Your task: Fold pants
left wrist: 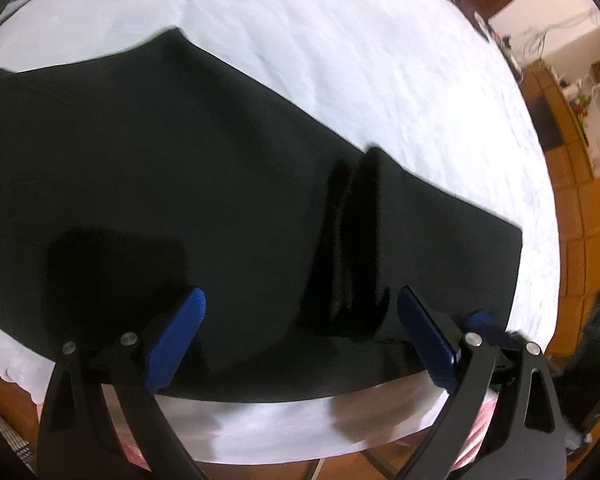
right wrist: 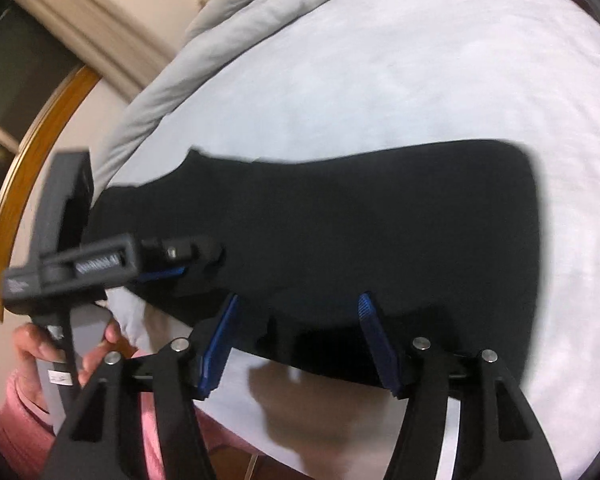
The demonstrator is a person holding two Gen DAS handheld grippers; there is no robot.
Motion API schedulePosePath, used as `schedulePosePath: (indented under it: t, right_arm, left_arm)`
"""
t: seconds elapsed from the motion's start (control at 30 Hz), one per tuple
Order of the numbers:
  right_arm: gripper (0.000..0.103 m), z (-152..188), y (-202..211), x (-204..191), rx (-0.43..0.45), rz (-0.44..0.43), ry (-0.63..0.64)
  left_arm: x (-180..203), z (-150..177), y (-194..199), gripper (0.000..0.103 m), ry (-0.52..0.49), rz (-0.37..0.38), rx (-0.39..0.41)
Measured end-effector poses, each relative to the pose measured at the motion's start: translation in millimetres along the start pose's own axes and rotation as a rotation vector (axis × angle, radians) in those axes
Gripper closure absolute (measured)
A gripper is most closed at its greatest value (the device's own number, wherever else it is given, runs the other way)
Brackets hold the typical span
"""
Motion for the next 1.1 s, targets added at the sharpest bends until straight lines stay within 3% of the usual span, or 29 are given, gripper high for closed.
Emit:
schedulePosePath:
  t: [0.1,0.23,0.3,0.33,0.4,0.5,0.57,0.7,0.83,1.1]
  right_arm:
    - [0.041,-1.0,21.6,25.5,0.038,0.038,-0.051]
    - [0.042,-0.9,36.8,49.8,0.070,0.050,-0.107]
    - [0.042,-1.3,40.3,56.0,0.080,0.048,-0.123]
    - [0.042,-2.2,41.3,57.7,0.086,0.052,-0.127]
    - [0.041,-4.9,42.5,59.9,0.099,0.071,-0.131]
    - [0.041,-8.4,47.4,61.1,0.116,0.074,-0.132]
    - [0.041,-10.7,52.1,62.4,0.126,0.078,-0.132]
    - [0.041,-13.7,57.3,65.9,0.138,0.085,-0.134]
    - [0.044,-15.1,52.8,66.9,0.132,0.072,-0.140]
    - [0.048,-22.6,32.2,45.5,0.086,0.071,-0.093]
  left_arm:
    - [13.3,7.6,-14.5,0.007,-0.023,-0.015,-0.041]
    - [25.3,8.9,-23.8,0.011,-0.046,-0.070,-0.025]
    - [34.9,11.1,-23.1,0.049,-0.050,-0.050,-0.019]
    - [37.4,13.4,-23.2,0.051,-0.056,-0.060,-0.022]
    - [44.6,12.5,-23.3,0.077,-0.067,-0.047,-0.010]
    - [41.1,9.5,-20.7,0.085,-0.021,0.019,-0.003]
    - [34.5,6.6,-12.1,0.087,-0.016,0.023,0.025]
    - [0.6,2.1,10.2,0.088,0.007,-0.050,0.097]
    - [-26.5,6.4,4.8,0.088,0.048,-0.071,0.070]
    - [-23.2,-1.1,5.0,0.081,-0.010,-0.115,0.078]
Point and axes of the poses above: each gripper's, at about its wrist camera, not at the fingertips, and y roughly against the way its jaws point, x to its right, z to its underside, the point moved 9 cm from there along -y, roughly the way its jaws point, and after that the axes turned 7 degrees about -x, right-handed, at the moved point
